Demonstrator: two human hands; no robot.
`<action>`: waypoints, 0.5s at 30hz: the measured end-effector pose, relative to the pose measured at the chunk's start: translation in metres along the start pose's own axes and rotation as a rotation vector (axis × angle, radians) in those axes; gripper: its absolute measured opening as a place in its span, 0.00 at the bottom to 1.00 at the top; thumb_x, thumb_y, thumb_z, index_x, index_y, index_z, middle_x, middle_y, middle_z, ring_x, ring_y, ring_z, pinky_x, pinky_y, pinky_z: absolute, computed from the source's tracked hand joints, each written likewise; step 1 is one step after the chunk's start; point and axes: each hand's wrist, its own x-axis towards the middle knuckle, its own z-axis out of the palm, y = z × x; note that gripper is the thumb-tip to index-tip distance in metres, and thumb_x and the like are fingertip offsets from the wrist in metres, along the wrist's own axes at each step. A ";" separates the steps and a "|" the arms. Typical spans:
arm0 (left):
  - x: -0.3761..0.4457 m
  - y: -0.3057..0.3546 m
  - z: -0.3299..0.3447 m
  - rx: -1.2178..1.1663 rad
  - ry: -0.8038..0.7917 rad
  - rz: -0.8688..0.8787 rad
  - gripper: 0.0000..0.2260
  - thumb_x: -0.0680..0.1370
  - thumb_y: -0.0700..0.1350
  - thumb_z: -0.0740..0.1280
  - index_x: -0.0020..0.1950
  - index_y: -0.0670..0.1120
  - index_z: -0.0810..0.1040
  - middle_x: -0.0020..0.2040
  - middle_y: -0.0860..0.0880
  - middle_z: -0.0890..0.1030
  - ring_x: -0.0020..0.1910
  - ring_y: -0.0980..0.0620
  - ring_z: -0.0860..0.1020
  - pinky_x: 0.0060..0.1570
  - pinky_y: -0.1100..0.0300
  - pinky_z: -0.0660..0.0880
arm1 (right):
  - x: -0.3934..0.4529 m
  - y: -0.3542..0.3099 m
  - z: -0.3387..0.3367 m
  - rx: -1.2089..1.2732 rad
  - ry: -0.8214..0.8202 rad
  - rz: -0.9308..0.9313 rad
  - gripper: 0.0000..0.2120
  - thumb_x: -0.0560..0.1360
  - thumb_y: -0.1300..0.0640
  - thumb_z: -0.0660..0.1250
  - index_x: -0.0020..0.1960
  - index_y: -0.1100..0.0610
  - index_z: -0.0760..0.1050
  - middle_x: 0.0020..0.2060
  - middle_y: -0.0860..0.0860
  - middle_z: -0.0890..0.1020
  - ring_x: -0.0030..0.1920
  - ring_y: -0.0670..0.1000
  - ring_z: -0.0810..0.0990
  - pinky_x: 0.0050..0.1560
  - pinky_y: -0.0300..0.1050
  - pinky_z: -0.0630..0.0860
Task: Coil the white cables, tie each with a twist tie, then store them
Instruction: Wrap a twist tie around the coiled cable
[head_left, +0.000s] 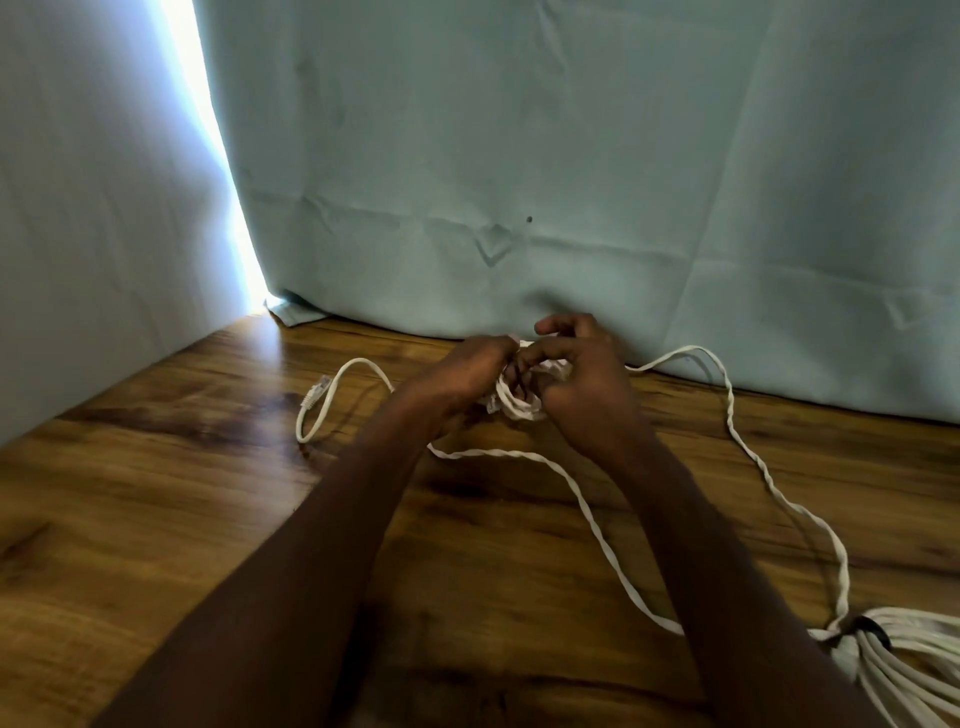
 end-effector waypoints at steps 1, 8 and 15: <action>-0.001 -0.001 -0.001 0.027 -0.004 0.017 0.14 0.85 0.46 0.59 0.44 0.44 0.79 0.34 0.46 0.79 0.26 0.54 0.77 0.28 0.66 0.70 | 0.000 0.000 0.002 0.045 0.011 0.000 0.14 0.70 0.64 0.75 0.40 0.43 0.83 0.57 0.45 0.74 0.64 0.51 0.75 0.64 0.52 0.75; 0.005 -0.003 0.003 0.107 -0.052 0.030 0.10 0.83 0.43 0.60 0.48 0.44 0.80 0.34 0.46 0.77 0.30 0.50 0.74 0.32 0.60 0.65 | 0.001 0.006 -0.001 0.219 0.170 -0.059 0.12 0.70 0.66 0.77 0.47 0.51 0.85 0.46 0.47 0.84 0.50 0.45 0.83 0.55 0.40 0.78; 0.003 -0.006 0.006 0.151 -0.176 0.214 0.18 0.87 0.50 0.59 0.47 0.43 0.82 0.33 0.48 0.77 0.30 0.54 0.74 0.35 0.59 0.68 | 0.002 0.001 -0.011 0.577 0.378 0.308 0.02 0.75 0.66 0.74 0.48 0.62 0.85 0.39 0.53 0.87 0.39 0.44 0.85 0.43 0.39 0.81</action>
